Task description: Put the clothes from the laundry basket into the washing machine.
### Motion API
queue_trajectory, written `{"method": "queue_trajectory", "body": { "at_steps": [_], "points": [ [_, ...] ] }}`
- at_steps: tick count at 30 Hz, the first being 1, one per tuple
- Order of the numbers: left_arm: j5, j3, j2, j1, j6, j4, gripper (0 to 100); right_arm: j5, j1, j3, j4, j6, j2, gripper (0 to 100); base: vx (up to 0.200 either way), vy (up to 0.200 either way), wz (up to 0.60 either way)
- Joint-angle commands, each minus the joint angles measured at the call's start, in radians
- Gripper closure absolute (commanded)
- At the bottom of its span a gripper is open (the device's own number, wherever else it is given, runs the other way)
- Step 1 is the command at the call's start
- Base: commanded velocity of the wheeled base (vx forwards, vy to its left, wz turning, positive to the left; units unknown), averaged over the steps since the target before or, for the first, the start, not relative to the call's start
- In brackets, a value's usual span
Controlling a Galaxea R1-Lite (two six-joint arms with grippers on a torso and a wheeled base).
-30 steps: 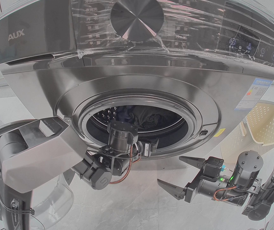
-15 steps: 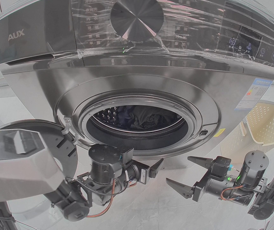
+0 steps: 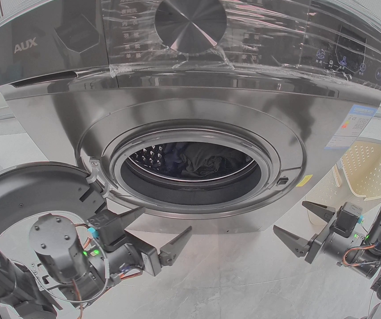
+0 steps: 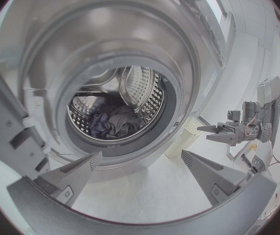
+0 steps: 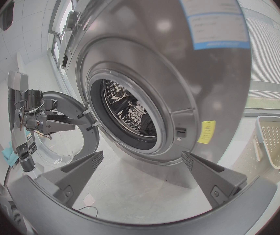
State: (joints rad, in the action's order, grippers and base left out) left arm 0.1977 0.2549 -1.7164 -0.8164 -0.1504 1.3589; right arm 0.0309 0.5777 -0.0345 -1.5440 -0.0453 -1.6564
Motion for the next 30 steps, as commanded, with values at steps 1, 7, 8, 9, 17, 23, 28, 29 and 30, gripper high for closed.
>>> {"method": "queue_trajectory", "body": {
  "at_steps": [1, 7, 8, 9, 17, 23, 28, 29, 30],
  "points": [
    [0.025, -0.086, 0.129, 0.006, 0.006, 0.019, 0, -0.002, -0.062, 0.034, 0.002, -0.001, 0.102, 0, -0.200, 0.000, 0.00],
    [0.025, -0.146, 0.221, 0.063, 0.015, 0.017, 0, -0.002, -0.137, 0.034, 0.009, -0.002, 0.122, 0, 0.000, 0.000, 0.00],
    [0.025, -0.164, 0.242, 0.066, 0.020, 0.014, 0, -0.003, -0.139, 0.034, 0.025, -0.004, 0.130, 0, -0.200, 0.000, 0.00],
    [0.025, -0.180, 0.262, 0.066, 0.026, 0.011, 0, -0.003, -0.144, 0.034, 0.055, -0.005, 0.144, 0, -0.200, 0.000, 0.00],
    [0.026, -0.255, 0.417, 0.134, 0.088, -0.015, 0, -0.051, -0.162, 0.034, 0.349, 0.002, 0.371, 0, -0.175, 0.000, 0.00],
    [0.028, -0.253, 0.621, 0.157, 0.088, -0.172, 0, -0.118, -0.163, 0.034, 0.562, 0.005, 0.569, 0, -0.033, 0.000, 0.00],
    [0.012, -0.253, 0.840, 0.224, 0.094, -0.435, 0, -0.141, -0.213, 0.033, 0.797, 0.016, 0.825, 0, -0.200, 0.000, 0.00],
    [0.008, -0.252, 0.879, 0.237, 0.092, -0.474, 0, -0.146, -0.226, 0.033, 0.822, 0.021, 0.857, 0, 0.000, 0.000, 0.00],
    [0.008, -0.252, 0.891, 0.238, 0.092, -0.486, 0, -0.146, -0.234, 0.031, 0.835, 0.021, 0.877, 0, 0.000, 0.000, 0.00]
  ]
}}
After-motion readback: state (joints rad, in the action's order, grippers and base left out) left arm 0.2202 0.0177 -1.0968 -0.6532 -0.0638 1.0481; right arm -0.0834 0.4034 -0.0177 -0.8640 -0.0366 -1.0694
